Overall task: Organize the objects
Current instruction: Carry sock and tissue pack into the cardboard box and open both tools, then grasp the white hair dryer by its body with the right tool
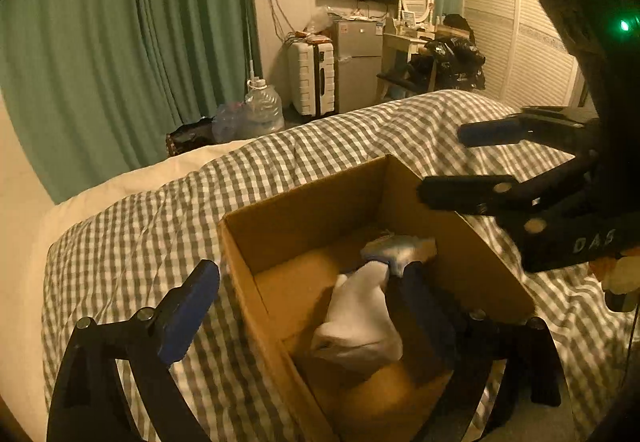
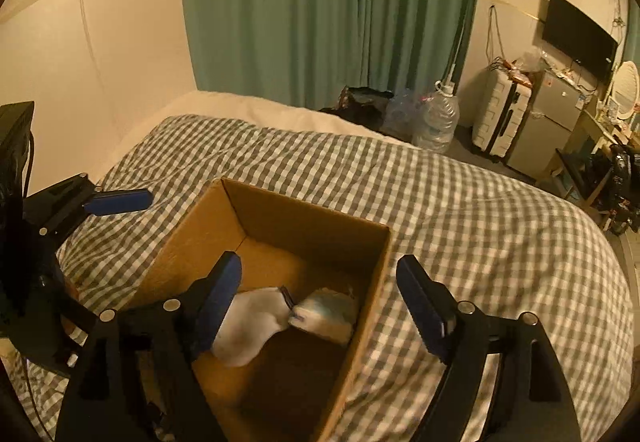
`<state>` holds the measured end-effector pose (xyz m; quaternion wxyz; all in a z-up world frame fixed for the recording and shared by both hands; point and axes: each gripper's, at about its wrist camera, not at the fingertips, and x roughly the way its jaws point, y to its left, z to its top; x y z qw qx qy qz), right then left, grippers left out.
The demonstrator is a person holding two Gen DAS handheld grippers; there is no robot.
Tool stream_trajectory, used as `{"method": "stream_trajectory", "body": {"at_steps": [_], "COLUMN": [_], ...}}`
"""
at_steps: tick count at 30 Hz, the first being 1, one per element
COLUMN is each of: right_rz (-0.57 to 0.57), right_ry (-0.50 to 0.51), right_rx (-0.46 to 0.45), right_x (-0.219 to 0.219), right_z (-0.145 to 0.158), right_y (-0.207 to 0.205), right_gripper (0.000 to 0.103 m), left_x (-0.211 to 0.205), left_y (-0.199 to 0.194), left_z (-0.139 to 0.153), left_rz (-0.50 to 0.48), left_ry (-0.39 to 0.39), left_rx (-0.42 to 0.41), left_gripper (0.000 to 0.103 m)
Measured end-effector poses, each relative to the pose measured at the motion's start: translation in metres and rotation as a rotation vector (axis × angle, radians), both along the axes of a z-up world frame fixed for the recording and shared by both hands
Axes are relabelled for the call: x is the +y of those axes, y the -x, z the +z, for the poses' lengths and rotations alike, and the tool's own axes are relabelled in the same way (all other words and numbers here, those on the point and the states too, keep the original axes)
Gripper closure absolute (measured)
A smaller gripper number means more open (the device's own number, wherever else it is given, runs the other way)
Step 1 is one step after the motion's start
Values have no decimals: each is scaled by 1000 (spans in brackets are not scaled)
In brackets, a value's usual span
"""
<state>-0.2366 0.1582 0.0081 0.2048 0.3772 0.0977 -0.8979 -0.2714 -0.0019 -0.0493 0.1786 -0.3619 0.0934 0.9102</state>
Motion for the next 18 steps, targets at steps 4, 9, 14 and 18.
{"method": "stream_trajectory", "body": {"at_steps": [4,9,14,18], "right_rz": [-5,31,86,120], "right_ry": [-27,-92,-161,-167], "right_rx": [23,29,39,27], "right_x": [6,8,5,0], "right_z": [19,34,40,39], "right_y": [-30,-74,-124,-159], "right_gripper": [18,18,15,15], "left_x": [-7,-19,-33,-55], "left_y": [-21,-62,-100,-133], "left_z": [18,41,52,49], "left_rz": [60,52,112,165], "left_ry": [36,79,135,82], "left_rx": [0,7,7,-29], "left_gripper": [7,7,5,3]}}
